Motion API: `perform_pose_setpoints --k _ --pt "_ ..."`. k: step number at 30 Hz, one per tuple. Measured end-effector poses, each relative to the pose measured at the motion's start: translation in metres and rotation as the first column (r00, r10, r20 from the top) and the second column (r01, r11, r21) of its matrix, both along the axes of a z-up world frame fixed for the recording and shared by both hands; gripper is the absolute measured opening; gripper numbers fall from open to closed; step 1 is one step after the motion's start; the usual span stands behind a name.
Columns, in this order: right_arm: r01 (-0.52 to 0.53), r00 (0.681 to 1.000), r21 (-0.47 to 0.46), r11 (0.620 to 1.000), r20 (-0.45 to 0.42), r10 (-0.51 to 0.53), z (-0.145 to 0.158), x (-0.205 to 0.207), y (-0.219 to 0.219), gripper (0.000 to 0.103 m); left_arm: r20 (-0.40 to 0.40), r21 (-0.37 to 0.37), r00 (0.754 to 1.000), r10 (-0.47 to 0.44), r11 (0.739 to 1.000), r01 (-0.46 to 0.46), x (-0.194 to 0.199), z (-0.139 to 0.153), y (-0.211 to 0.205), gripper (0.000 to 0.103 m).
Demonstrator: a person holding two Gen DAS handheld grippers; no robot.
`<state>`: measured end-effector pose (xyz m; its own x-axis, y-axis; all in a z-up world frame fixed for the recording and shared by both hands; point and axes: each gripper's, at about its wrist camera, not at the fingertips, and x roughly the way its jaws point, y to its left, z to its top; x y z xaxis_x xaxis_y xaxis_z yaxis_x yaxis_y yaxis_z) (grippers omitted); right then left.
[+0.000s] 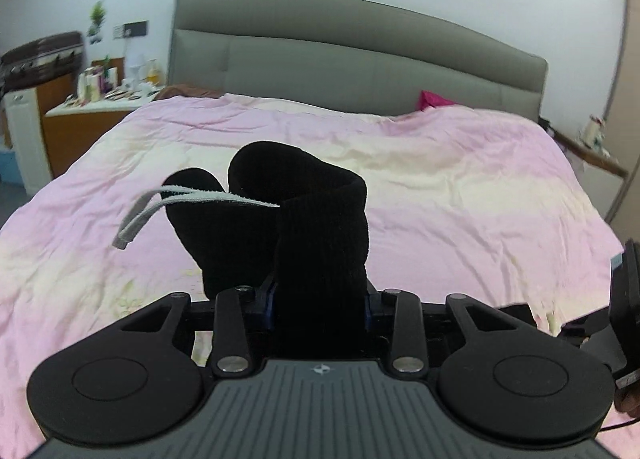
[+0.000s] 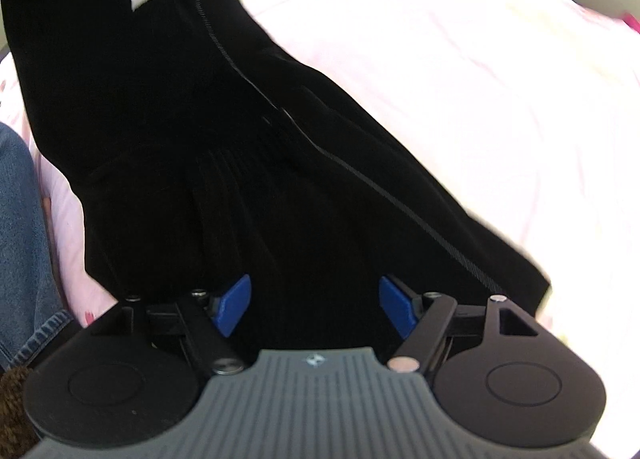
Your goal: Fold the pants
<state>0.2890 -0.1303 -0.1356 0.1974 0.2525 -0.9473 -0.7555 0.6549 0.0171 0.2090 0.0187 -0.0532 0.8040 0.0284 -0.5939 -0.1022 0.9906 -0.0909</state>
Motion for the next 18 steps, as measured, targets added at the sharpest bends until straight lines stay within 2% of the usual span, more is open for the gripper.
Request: perform_pose_setpoints --k 3,6,10,12,14,16,18 --pt "0.071 0.997 0.014 0.997 0.001 -0.071 -0.001 -0.012 -0.027 0.069 -0.062 0.139 0.99 -0.126 0.981 0.134 0.009 -0.018 -0.058 0.04" --pt "0.137 0.991 0.021 0.99 -0.003 -0.137 -0.006 -0.024 -0.054 0.069 -0.148 0.276 0.956 -0.255 0.917 0.288 0.013 -0.054 -0.119 0.04" --pt "0.247 0.969 0.04 0.968 -0.028 -0.246 -0.014 -0.028 -0.084 0.069 -0.301 0.325 0.879 -0.37 0.827 0.459 0.01 -0.11 -0.175 0.04" --pt "0.29 0.957 0.055 0.955 -0.037 -0.289 -0.017 -0.029 -0.098 0.069 -0.353 0.322 0.849 -0.393 0.801 0.504 0.01 -0.13 -0.186 0.041" --pt "0.324 0.946 0.078 0.943 -0.042 -0.322 -0.017 -0.032 -0.109 0.069 -0.36 0.338 0.837 -0.411 0.779 0.528 0.007 -0.139 -0.192 0.044" --pt "0.344 0.939 0.094 0.934 -0.047 -0.341 -0.018 -0.04 -0.134 0.069 -0.355 0.298 0.828 -0.435 0.787 0.541 0.007 -0.135 -0.187 0.051" --pt "0.361 0.933 0.103 0.927 -0.046 -0.358 -0.025 -0.032 -0.138 0.069 -0.338 0.149 0.815 -0.471 0.828 0.54 0.015 -0.122 -0.169 0.059"
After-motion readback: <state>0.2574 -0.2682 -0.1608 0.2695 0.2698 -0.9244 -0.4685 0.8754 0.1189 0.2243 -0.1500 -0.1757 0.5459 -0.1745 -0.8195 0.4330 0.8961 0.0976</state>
